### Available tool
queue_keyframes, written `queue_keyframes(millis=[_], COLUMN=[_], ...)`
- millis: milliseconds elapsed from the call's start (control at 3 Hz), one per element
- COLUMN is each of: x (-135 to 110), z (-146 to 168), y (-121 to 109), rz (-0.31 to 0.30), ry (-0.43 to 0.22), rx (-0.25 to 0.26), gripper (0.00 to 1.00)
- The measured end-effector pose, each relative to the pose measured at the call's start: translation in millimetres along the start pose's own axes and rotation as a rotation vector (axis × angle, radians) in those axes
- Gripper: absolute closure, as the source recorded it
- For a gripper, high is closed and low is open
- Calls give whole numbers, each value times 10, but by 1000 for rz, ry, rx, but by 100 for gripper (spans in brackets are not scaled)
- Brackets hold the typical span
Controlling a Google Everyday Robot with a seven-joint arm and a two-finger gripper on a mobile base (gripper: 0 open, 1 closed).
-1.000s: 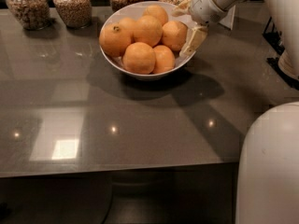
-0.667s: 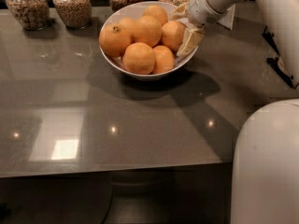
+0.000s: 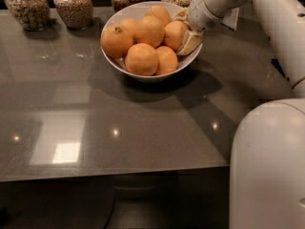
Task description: Pick orange from white bowl
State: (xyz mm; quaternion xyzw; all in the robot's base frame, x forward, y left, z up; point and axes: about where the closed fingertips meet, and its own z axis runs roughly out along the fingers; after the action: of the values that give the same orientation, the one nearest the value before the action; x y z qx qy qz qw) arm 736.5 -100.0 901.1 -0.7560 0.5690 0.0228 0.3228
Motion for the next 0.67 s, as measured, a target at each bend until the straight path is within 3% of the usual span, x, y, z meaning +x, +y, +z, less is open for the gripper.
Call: queue_keyframes(millis=[333,667], x=[-21,-92], z=[-11,-178], y=[5,0], rz=[30,100], ry=[-6,-30], rx=[-7,20], gripper=[70,93])
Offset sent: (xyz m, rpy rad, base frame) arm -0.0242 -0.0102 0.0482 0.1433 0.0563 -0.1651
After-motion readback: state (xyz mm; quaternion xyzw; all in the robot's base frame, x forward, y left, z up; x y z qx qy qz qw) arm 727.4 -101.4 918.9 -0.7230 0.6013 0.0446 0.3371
